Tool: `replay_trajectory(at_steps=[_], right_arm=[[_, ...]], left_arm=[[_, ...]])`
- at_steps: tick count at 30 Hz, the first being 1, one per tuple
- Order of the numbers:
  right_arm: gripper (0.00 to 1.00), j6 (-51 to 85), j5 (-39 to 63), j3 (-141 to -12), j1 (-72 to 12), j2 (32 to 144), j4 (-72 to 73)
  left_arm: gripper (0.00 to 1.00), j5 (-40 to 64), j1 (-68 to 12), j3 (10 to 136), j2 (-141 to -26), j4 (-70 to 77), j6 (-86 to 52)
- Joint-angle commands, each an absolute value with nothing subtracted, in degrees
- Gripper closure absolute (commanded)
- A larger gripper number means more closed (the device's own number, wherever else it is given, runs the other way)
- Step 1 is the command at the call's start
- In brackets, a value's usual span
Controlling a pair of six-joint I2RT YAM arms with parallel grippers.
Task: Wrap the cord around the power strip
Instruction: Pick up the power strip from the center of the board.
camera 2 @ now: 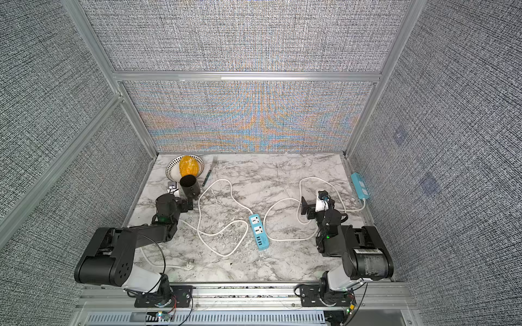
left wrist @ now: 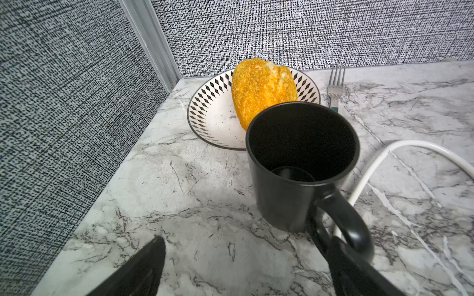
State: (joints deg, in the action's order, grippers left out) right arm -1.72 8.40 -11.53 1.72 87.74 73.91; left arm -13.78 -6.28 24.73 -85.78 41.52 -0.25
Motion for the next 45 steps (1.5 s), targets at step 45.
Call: replay_trajectory(at_steps=[45], right_arm=[[0.16, 15.63, -9.26, -31.94, -39.16, 64.09, -0.11]], left_arm=[[0.19, -3.61, -15.93, 48.20, -58.50, -16.84, -14.69]])
